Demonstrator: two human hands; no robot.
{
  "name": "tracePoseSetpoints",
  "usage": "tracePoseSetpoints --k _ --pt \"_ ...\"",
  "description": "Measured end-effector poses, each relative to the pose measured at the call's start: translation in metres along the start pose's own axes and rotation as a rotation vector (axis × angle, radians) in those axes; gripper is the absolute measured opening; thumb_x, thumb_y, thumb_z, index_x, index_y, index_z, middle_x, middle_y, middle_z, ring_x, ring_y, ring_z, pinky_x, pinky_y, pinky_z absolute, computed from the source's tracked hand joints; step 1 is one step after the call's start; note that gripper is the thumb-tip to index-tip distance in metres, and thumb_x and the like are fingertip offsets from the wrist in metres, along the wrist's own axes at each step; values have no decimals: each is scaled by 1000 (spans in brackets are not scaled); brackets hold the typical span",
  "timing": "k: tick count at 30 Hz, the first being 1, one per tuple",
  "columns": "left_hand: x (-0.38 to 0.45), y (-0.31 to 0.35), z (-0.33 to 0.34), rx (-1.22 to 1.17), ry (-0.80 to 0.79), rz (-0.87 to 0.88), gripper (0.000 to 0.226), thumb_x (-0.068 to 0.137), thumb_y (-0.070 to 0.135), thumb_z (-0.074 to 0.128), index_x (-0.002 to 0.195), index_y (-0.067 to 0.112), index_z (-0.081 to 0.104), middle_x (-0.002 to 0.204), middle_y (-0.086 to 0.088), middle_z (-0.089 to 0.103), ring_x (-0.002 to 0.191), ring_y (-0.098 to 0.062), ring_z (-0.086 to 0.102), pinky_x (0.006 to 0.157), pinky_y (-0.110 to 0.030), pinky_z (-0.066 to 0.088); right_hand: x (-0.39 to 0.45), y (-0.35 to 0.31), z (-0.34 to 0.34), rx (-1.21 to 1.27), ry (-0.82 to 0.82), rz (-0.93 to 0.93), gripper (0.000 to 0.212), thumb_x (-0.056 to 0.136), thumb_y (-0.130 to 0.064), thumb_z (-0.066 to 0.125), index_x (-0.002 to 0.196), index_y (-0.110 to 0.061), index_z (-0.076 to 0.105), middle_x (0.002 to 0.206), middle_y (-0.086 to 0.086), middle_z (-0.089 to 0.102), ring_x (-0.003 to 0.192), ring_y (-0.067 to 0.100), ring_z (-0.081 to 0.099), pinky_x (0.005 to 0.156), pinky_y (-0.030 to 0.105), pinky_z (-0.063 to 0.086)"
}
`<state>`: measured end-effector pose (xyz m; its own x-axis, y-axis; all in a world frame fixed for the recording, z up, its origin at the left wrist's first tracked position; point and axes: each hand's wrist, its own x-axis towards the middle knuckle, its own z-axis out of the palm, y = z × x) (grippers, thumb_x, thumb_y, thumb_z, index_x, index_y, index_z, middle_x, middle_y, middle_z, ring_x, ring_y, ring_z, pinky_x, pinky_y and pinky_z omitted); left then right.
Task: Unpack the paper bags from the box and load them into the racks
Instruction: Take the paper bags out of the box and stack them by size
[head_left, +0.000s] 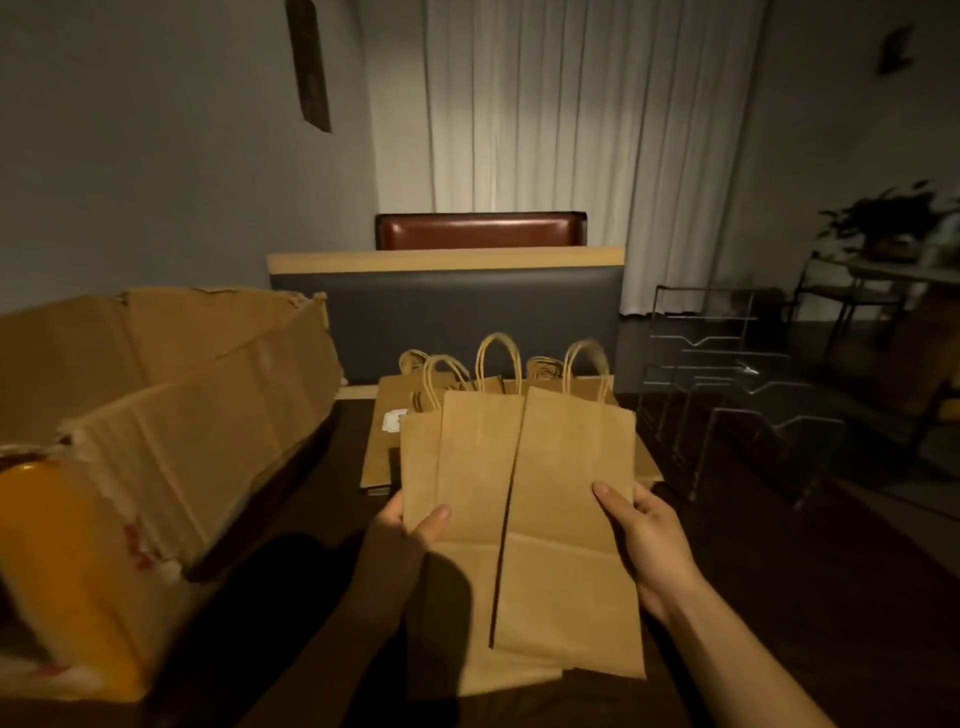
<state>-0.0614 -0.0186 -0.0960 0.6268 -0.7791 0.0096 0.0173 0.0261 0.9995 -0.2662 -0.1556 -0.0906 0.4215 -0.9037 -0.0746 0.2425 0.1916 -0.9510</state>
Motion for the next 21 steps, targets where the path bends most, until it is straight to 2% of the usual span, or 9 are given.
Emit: tracePoseSetpoints --k 4,5,7,8,9,12,15,18,21 --pt "3 -4 4 92 -44 37 17 97 18 59 105 33 63 104 6 73 100 -8 68 81 -25 51 6 8 15 -86 -115 65 23 94 -18 66 112 -5 71 107 17 75 97 32 73 85 45 58" --pt "4 -1 8 96 -39 54 15 100 21 54 101 33 63 99 7 73 94 -3 68 76 -19 50 6 7 18 -113 -118 59 23 94 -17 65 111 -3 71 106 18 74 97 32 73 85 44 58" --pt "6 1 7 108 9 65 22 103 21 47 91 23 64 83 6 70 70 7 67 61 -8 46 8 10 20 -98 -59 28 22 94 -18 65 111 -5 70 104 15 75 96 30 73 86 44 58" --pt "7 2 5 117 34 65 25 104 19 46 86 18 63 77 1 68 60 6 64 53 -7 44 10 10 17 -63 -18 11 23 95 -21 64 113 -8 69 105 13 76 96 29 73 86 44 58" --pt "8 2 2 130 49 65 24 103 18 47 85 15 62 77 -4 67 57 1 63 51 -10 44 12 9 14 -27 15 -5 25 96 -24 63 116 -11 67 106 11 76 97 28 73 86 44 57" --pt "9 -1 -4 119 68 64 11 99 17 57 91 16 66 84 -4 72 67 -9 69 52 -17 49 13 7 2 16 13 -25 30 97 -30 60 123 -16 64 110 10 75 101 28 72 88 46 56" --pt "8 -4 -4 69 60 78 6 93 12 65 94 16 70 85 1 76 72 -8 72 55 -17 51 4 9 12 -92 -55 -21 22 95 -25 64 112 -11 69 105 11 76 95 26 74 83 41 58" --pt "5 -6 -1 117 0 137 18 94 10 64 101 25 70 97 10 75 89 0 70 67 -13 51 -2 12 26 -247 -145 -17 16 94 -18 66 102 -5 73 101 14 76 89 25 74 77 36 61" --pt "2 -9 0 146 -42 152 22 98 11 56 101 30 68 97 10 75 91 -1 70 70 -16 54 -5 11 29 -287 -183 9 19 93 -15 65 104 -2 73 101 15 76 91 27 74 81 35 60"
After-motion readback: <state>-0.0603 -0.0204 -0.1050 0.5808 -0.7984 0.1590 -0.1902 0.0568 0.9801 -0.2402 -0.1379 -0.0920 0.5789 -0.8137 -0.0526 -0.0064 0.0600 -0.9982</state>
